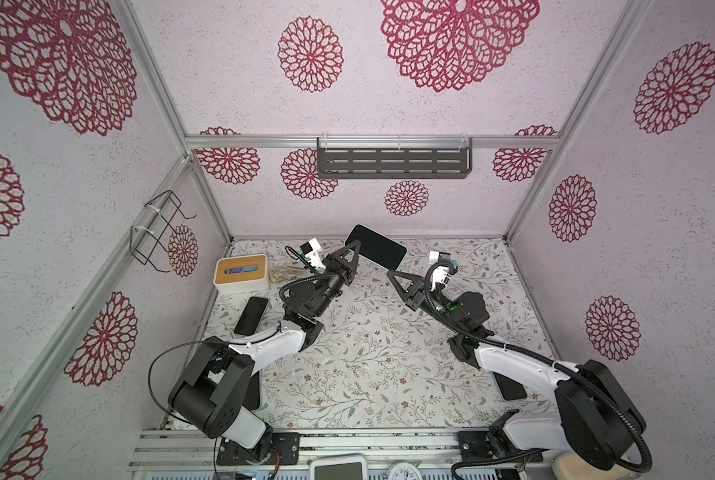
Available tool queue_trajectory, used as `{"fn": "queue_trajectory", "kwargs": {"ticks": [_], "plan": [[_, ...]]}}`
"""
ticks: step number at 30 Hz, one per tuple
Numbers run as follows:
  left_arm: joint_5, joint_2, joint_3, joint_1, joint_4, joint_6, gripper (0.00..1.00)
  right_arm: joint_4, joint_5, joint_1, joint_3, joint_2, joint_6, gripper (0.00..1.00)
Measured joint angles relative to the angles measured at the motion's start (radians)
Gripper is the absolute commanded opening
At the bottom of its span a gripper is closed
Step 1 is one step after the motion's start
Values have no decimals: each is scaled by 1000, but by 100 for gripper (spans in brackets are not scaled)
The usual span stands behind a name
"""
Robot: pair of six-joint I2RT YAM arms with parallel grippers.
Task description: Take the phone out of the phone case
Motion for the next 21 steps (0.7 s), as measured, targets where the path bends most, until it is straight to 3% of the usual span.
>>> {"fn": "queue_trajectory", "kwargs": {"ticks": [7,16,17,21], "plan": [[27,-40,42,2,-204,-39,0,-102,-1,-3,-4,-47,-106,8],[137,-97,166,-2,-532,-34,0,-335,90,7,-43,-193,-511,11],[145,-98,169,-3,-553,-32,0,-356,102,7,-40,-200,-538,13],[154,-117,162,2,-615,-24,0,-429,121,7,-36,-231,-625,41]]}}
